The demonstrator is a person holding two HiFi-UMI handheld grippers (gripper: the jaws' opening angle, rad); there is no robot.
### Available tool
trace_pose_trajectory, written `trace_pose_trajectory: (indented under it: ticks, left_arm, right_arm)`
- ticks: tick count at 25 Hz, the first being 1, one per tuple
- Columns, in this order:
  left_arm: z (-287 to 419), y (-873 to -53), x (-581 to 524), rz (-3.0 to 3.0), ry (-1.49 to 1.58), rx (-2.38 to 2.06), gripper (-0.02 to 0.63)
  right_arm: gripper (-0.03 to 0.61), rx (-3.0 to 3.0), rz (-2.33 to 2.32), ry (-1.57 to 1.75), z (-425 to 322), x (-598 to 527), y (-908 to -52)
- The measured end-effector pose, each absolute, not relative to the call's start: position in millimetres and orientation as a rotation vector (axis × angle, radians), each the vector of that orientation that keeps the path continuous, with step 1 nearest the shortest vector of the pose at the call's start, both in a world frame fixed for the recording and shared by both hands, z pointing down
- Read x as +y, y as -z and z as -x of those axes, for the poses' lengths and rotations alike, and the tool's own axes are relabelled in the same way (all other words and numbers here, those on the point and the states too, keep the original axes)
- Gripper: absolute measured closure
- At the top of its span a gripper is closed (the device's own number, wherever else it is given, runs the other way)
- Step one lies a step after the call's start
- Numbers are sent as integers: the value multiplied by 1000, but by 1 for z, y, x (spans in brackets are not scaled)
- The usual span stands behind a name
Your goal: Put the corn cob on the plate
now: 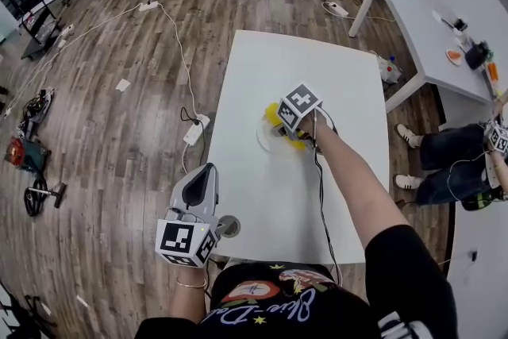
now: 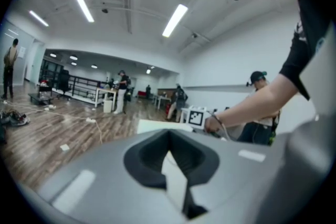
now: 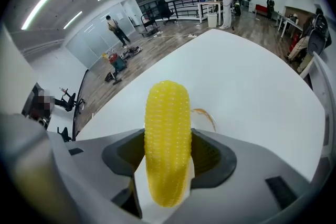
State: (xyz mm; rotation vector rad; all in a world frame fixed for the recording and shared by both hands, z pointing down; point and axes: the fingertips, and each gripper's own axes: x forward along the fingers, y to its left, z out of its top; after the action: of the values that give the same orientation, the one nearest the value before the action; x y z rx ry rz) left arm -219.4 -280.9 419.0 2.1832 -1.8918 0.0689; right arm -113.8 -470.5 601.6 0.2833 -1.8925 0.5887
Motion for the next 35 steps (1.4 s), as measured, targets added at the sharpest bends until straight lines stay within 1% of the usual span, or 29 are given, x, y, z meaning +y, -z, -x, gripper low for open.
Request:
trace_pose_trajectory:
  ticks: [9, 21, 24, 27, 29, 30, 31, 32, 33, 34, 35]
  left_arm:
    - [234, -421, -283, -2145, -24, -1907, 621]
    - [223, -420, -276, -2181, -57, -1883, 621]
    - [224, -413, -277, -2190, -59, -1895, 621]
    - [221, -401, -278, -2226, -60, -1914, 621]
    - [215, -389, -278, -2277, -63, -1926, 621]
    - [211, -382, -279, -2307, -67, -1926, 621]
    - [205, -376, -279, -2336, -74, -1922, 621]
    - [199, -370, -281, -2367, -79, -1913, 621]
    - [192, -364, -283, -2399, -78, -1902, 621]
    - [184, -359, -285, -2433, -70, -1887, 621]
    - [176, -354, -287, -2466, -56, -1870, 621]
  right_arm:
    - [318, -1851, -287, -539, 118, -473, -620]
    - [317, -1984, -396, -508, 122, -475, -616]
    - [316, -2148, -473, -558, 123, -478, -577]
    - [318, -2435, -567, -637, 115, -464, -510]
    - [319, -2611, -703, -563, 95, -449, -461]
    - [333, -2675, -801, -462, 81, -438, -437]
    - [383, -2726, -900, -342, 66, -426, -414]
    - [452, -2776, -982, -239, 52, -412, -392]
    - [497, -2829, -1039, -175, 39, -397, -371]
    - [531, -2879, -1075, -148, 29, -383, -355]
    - [540, -2915, -1099, -148, 20, -369, -344]
